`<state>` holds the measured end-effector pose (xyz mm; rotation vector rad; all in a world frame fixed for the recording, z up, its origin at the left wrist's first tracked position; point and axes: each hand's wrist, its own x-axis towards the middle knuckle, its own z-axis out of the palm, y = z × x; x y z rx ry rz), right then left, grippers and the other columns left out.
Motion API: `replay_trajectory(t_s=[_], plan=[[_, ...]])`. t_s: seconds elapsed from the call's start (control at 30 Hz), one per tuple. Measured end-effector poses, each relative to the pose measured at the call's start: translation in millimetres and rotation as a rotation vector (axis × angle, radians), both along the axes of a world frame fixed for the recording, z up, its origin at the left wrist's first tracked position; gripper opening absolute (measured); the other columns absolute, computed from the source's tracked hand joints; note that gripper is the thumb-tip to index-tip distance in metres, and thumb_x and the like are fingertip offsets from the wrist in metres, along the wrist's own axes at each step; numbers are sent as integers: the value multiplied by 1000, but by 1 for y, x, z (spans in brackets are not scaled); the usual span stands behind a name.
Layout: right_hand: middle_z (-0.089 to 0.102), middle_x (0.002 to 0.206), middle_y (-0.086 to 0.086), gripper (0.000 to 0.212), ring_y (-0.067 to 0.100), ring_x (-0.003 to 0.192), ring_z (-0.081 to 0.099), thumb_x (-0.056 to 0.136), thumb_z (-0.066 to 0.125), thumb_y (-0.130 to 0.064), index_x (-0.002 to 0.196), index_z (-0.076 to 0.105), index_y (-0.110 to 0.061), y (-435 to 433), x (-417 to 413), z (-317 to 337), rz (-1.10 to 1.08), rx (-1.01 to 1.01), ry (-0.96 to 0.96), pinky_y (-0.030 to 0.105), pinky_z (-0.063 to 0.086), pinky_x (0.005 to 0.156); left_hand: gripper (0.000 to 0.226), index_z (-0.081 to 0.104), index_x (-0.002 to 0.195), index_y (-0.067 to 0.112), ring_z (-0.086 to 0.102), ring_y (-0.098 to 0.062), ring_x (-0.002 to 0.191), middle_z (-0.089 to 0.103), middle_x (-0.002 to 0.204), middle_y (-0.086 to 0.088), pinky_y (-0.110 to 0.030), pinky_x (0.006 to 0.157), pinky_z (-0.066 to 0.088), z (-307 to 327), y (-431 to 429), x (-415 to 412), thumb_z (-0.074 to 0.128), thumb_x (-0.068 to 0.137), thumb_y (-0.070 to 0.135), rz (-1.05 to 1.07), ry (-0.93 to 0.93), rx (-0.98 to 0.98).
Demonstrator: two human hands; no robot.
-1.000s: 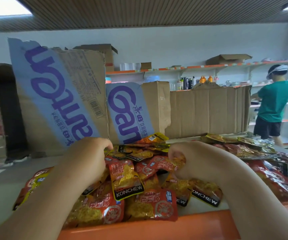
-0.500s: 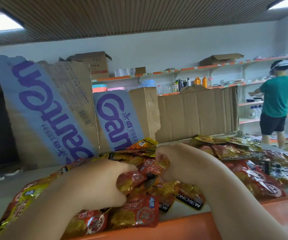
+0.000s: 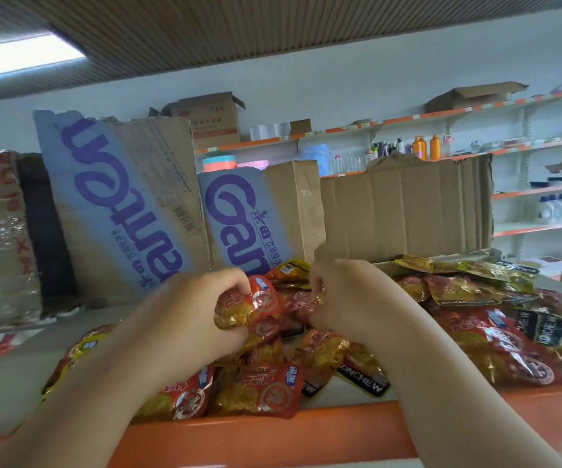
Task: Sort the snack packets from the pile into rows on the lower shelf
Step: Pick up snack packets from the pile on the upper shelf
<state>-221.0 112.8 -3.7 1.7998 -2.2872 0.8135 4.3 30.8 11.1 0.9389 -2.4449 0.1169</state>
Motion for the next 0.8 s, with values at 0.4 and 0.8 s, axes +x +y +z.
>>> replay_trajectory(t_s=[0.4, 0.8], plan=[[61, 99, -23, 40, -1, 83, 59, 66, 77, -41, 98, 55, -50, 40, 18, 19, 165, -251, -209, 25, 45, 60, 48, 58, 119, 48, 59, -6, 105, 63, 115, 23, -31, 82, 51, -4, 35, 58, 68, 75, 65, 87, 245, -166], [56, 103, -20, 45, -1, 94, 58, 64, 82, -46, 99, 54, -45, 11, 173, 16, 390, -475, -202, 25, 49, 78, 43, 61, 113, 43, 60, -1, 98, 62, 104, 31, -17, 81, 47, 1, 38, 199, 72, 74, 55, 93, 393, -229]])
